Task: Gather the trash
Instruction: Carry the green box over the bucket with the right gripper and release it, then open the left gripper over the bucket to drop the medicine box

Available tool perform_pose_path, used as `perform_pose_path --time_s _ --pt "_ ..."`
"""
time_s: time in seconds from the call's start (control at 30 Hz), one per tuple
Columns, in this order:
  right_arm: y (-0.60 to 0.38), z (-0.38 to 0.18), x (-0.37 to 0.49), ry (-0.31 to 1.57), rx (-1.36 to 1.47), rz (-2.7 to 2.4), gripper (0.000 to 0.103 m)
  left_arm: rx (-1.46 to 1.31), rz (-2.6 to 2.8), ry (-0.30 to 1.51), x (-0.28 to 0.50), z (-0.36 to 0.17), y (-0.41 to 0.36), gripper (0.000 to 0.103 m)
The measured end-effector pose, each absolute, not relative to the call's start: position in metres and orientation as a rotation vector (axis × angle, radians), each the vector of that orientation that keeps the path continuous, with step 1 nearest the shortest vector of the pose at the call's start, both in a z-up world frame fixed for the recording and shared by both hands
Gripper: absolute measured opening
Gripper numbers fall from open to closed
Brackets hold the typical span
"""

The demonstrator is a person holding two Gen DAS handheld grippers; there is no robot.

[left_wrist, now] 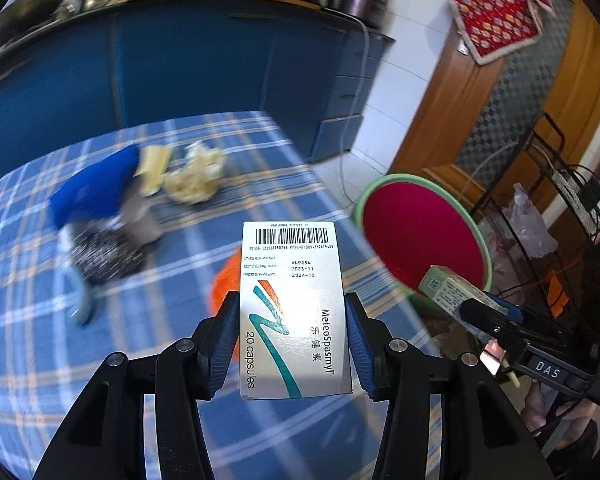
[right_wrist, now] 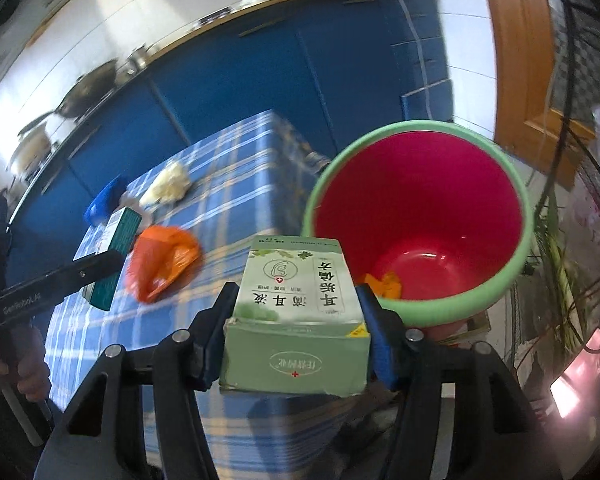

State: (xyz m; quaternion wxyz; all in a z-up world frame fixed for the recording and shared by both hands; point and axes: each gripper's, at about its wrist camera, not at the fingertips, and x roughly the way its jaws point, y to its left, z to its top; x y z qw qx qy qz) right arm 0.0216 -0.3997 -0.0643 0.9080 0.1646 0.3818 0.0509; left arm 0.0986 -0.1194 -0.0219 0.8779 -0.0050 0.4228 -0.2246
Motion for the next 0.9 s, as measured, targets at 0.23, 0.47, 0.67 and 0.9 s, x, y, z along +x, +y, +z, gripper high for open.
perform_pose_path --time_s 0.23,0.47,0.67,0.9 --pt "-0.435 -0.071 0.034 0.764 0.43 0.039 0.061 0.052 -0.546 0.893 0.118 -0.026 -0.176 0.052" --pt "-0.466 -0.084 0.048 0.772 0.502 -0.051 0.063 0.111 -0.617 0.924 0.133 -0.036 -0.228 0.052" --pt "-0.481 -0.093 0.052 0.761 0.548 -0.096 0.065 0.139 -0.649 0.955 0.145 -0.047 -0.256 0.052" --pt "-0.49 -0.088 0.044 0.713 0.55 -0.129 0.069 0.162 -0.668 0.97 0.154 -0.054 -0.278 0.053"
